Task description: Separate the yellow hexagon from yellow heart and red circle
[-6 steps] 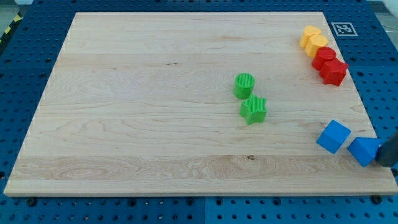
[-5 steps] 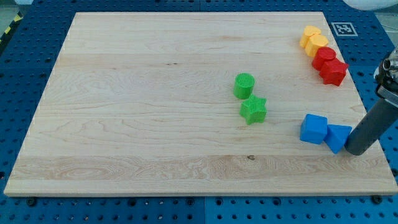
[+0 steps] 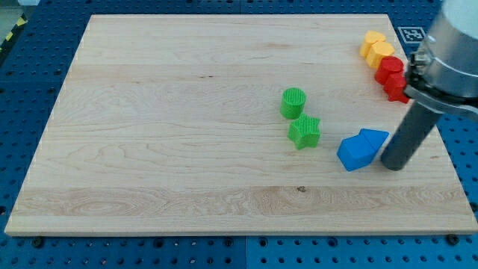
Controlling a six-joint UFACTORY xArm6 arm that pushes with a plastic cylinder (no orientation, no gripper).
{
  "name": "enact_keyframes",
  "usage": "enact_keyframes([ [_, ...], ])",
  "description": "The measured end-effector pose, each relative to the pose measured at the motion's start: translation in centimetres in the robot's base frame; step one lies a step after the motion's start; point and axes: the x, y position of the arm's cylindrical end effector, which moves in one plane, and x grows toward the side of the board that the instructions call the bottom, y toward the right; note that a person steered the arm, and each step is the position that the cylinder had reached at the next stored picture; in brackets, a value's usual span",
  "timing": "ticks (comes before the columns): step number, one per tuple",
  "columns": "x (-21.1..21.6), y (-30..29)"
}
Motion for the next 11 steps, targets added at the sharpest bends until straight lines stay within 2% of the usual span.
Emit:
enact_keyframes([
  [1,-0.5,4.7],
  [2,-4.7,6.3],
  [4,-15.8,11.4],
  [5,-21.6,10.0],
  [10,-21.9,-1.8],
  [11,-20.4,-3.7],
])
